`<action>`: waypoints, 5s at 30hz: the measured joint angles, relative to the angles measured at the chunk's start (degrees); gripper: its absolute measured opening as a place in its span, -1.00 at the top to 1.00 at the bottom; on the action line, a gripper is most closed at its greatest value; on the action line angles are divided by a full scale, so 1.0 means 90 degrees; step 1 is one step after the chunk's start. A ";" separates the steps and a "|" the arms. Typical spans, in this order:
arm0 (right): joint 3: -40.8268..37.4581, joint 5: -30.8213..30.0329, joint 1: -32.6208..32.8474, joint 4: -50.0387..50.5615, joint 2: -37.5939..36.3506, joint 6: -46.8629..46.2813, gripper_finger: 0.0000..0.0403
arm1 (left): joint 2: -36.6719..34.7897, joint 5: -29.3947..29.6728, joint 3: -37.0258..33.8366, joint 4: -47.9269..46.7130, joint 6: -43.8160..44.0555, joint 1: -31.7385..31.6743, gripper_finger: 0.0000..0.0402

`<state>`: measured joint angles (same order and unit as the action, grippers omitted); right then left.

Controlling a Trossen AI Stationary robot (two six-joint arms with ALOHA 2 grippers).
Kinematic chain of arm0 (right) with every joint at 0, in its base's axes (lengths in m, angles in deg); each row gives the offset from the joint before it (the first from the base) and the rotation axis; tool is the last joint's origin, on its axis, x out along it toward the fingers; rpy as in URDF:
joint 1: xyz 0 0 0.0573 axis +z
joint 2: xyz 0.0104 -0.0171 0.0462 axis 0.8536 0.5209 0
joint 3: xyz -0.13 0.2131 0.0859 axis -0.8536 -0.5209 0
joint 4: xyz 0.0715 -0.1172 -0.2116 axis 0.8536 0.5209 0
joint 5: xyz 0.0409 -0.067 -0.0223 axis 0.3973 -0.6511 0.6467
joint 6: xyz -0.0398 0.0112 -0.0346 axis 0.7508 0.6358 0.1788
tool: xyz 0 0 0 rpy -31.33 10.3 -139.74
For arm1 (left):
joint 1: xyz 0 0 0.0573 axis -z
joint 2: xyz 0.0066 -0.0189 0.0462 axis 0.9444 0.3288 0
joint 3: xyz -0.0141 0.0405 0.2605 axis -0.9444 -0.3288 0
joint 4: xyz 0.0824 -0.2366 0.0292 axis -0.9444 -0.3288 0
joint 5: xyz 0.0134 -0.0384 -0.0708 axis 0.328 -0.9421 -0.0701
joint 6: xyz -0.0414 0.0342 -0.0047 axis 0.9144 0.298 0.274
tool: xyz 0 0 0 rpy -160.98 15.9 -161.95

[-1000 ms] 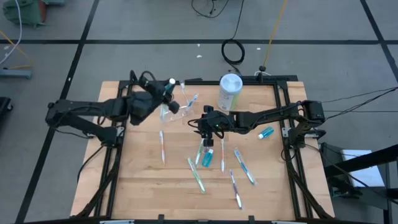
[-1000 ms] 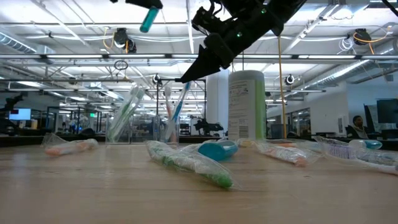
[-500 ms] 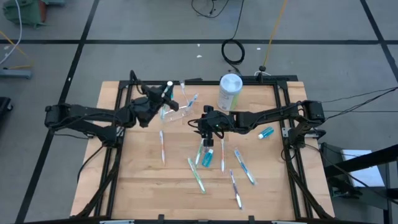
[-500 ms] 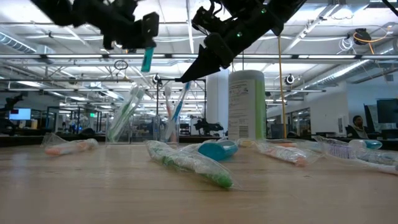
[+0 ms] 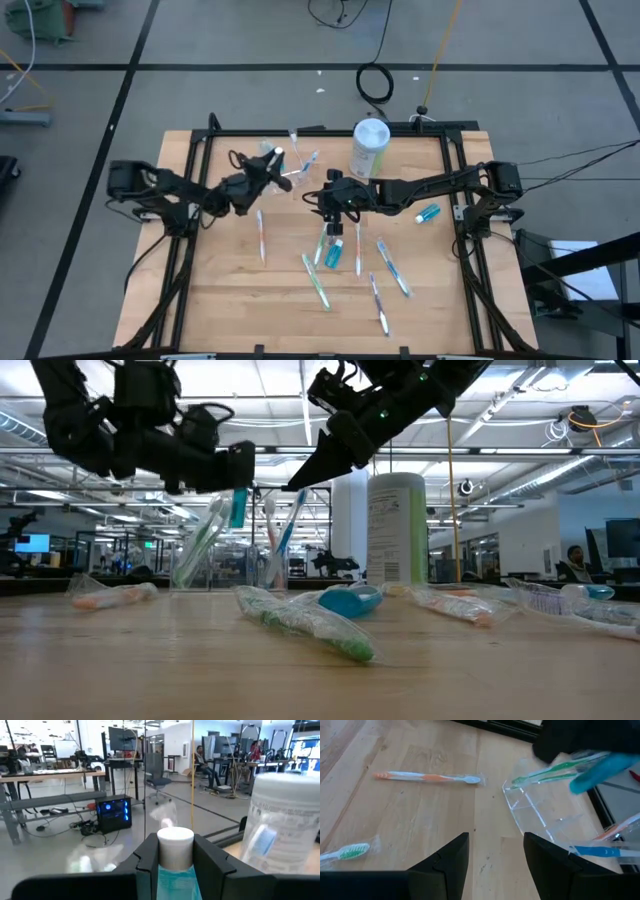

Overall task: Pick & Place toothbrushing station
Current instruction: Put the mouthwash into the transparent organizer, then put the blue toothbrush into the transparent organizer

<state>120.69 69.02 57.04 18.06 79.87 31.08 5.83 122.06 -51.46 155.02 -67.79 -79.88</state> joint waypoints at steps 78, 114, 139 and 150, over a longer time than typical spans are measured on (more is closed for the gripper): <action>0.0000 0.0017 0.0000 -0.0022 0.0000 0.0128 0.10 | 0.1599 -0.1119 0.0107 -0.0180 0.1305 -0.0488 0.03; 0.0000 0.0026 0.0875 0.3403 -0.0074 -0.2956 0.10 | -0.2206 -0.2840 0.0114 -0.6081 0.2506 0.1036 0.05; -0.1119 0.1322 0.1836 0.4817 -0.0304 -0.6881 0.10 | -0.2206 -0.2853 0.0114 -0.6266 0.2778 0.1100 0.05; -0.1965 0.1212 0.1863 0.3973 -0.0338 -0.6696 0.23 | -0.2206 -0.2850 0.0114 -0.6257 0.2812 0.1095 0.05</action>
<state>103.01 79.93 73.81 53.82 76.83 -29.19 -14.02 96.41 -50.43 98.71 -42.48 -70.03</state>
